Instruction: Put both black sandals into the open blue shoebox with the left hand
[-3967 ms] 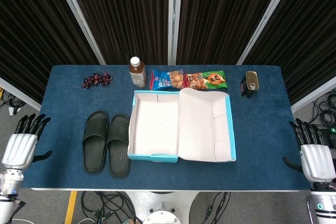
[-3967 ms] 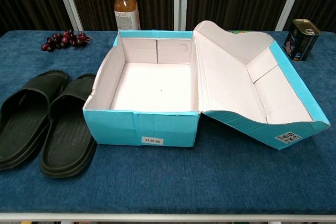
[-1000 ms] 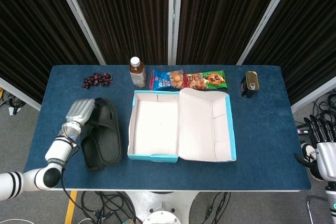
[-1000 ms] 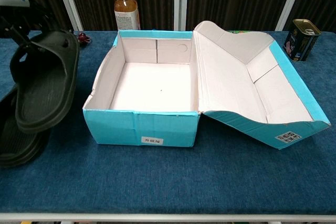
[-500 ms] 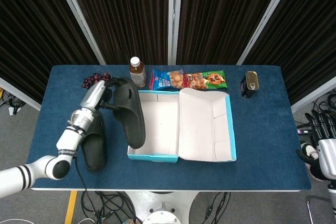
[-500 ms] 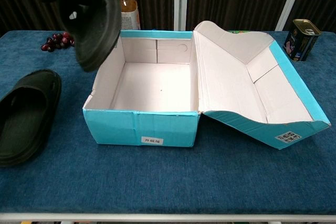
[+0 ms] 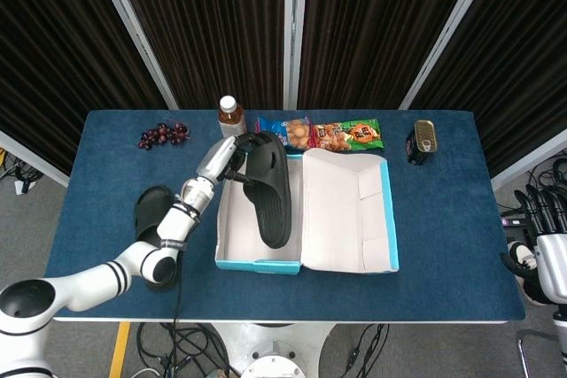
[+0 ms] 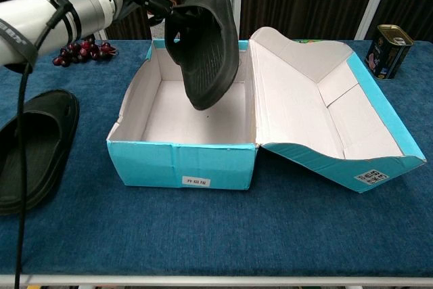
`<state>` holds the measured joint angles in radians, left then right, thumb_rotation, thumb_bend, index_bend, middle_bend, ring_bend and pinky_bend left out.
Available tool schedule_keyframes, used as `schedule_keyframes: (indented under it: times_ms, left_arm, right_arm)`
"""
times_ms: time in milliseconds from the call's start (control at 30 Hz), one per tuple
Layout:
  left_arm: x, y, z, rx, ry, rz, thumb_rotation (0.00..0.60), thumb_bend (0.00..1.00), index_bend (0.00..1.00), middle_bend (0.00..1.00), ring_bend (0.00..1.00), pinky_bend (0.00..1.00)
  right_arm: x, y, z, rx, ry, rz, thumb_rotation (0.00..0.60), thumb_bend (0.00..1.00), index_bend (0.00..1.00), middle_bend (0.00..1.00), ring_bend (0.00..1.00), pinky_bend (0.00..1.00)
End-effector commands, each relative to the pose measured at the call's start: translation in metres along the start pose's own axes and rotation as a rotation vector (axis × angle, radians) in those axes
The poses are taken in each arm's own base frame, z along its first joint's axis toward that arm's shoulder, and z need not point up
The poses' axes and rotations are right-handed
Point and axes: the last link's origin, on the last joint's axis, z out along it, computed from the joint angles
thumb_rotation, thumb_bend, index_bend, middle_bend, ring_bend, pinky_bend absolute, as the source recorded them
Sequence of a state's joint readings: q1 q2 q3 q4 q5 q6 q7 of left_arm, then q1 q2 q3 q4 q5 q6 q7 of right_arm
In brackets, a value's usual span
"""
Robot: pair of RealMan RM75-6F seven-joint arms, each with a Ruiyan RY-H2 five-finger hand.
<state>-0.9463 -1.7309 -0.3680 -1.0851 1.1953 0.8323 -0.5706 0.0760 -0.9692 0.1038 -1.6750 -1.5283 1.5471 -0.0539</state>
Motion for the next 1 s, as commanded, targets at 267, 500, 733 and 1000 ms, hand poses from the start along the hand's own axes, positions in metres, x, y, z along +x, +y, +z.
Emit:
schedule_keyframes:
  times_ms: [267,500,733,1000]
  left_arm:
    - [-0.036,-0.02,0.003,-0.06,0.005,0.066,0.6,0.0,0.52,0.53,0.79,0.8]
    - [-0.055,-0.029,-0.001,-0.034,-0.037,-0.018,0.6,0.0,0.52,0.53,0.79,0.8]
    - [-0.066,-0.032,0.001,0.021,-0.076,-0.105,0.6,0.0,0.52,0.53,0.79,0.78]
    - [-0.077,-0.036,0.004,0.08,-0.108,-0.144,0.6,0.0,0.52,0.53,0.79,0.76]
  right_arm:
    - [0.0,-0.003,-0.001,-0.008,-0.007,-0.004,0.6,0.02,0.0,0.05,0.0,0.03]
    - [-0.001,-0.006,-0.001,-0.009,-0.011,-0.002,0.6,0.02,0.0,0.05,0.0,0.03]
    - [0.0,-0.006,-0.001,-0.013,-0.011,-0.002,0.6,0.02,0.0,0.05,0.0,0.03]
    - [0.0,-0.006,-0.001,-0.015,-0.013,-0.002,0.6,0.02,0.0,0.05,0.0,0.03]
